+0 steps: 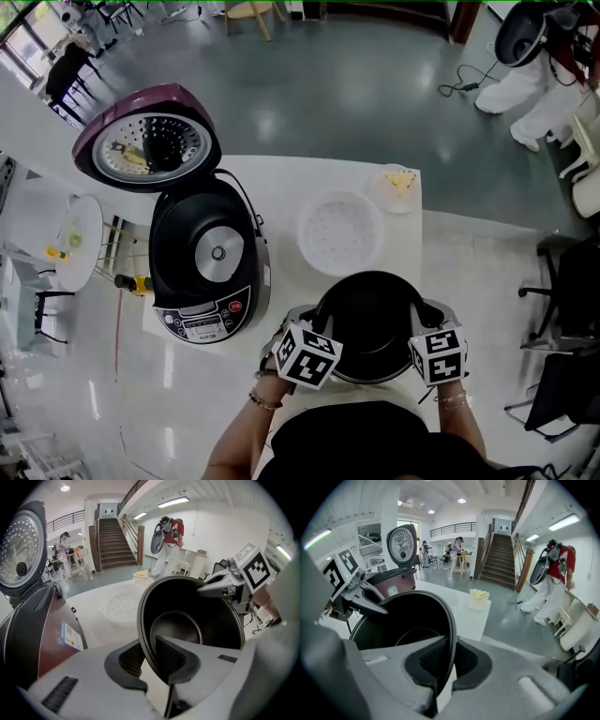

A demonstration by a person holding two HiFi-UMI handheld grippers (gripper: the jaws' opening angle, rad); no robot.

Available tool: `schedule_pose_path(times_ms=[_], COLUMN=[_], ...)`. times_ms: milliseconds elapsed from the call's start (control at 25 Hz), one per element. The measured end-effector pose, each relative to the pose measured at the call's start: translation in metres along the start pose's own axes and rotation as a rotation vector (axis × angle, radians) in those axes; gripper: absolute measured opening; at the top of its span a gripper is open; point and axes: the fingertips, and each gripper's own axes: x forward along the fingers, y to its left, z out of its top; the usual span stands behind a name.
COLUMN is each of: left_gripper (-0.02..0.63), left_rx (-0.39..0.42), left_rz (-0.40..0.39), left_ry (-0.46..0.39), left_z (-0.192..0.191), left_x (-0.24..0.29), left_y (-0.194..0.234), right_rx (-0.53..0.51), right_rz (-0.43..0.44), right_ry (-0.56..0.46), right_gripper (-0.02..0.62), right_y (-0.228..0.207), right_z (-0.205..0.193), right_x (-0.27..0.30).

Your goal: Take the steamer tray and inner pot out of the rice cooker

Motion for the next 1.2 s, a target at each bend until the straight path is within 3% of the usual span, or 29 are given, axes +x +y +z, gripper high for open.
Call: schedule_pose_path(times_ms=[560, 840, 1000, 1120, 1200], left_gripper=[0.069, 0.075, 0.114, 0.177, 0.198], left_rx=[-0.024, 0.003, 0.088, 0.103, 0.065], left_rz=[0.001, 0.034, 0.102, 0.175, 0.171], left_ry=[0.037, -0.015, -0.007, -0.075, -0.155], left_z=[-0.004, -0.003, -0.003, 0.01, 0.027], left_x=[0.002, 0.002, -0.004, -0.023, -0.041], left_y=[0.008, 0.009, 0.014, 0.027, 0.032], right_rx=[0.053, -0.022, 0.002, 0.049, 0.06], right_rz=[0.07, 0.042, 0.068, 0.062, 0.042], right_ry=[0.038, 0.019, -0.023, -0.089, -0.176], right_gripper=[0.009, 0.031, 0.187, 0.202, 0.202], right_y=[0.008, 0.009, 0.015, 0.01, 0.004], right_z=[-0.009, -0.008, 0.002, 0.018, 0.037], right_x=[0.019, 0.02, 0.01, -0.002, -0.015])
